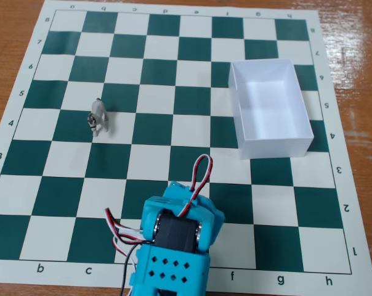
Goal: Grab the toy horse and put it in the box.
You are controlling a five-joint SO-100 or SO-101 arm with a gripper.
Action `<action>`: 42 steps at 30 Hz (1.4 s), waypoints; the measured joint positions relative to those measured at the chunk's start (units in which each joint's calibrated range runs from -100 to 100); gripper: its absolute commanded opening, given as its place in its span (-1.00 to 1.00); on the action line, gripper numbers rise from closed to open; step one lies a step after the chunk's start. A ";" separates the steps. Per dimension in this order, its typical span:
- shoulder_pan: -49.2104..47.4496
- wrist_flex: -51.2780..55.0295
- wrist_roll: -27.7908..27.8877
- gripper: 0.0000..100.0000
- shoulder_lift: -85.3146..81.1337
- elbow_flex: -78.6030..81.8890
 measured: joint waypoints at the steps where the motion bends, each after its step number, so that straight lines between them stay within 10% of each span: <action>1: -1.27 -0.26 -0.36 -1.00 1.62 -1.81; 25: -22.63 -26.27 -1.25 -0.94 61.79 -43.06; 33: -27.48 -34.50 -1.09 -0.40 74.89 -52.31; 42: -27.63 -42.38 -0.83 -0.30 88.17 -59.02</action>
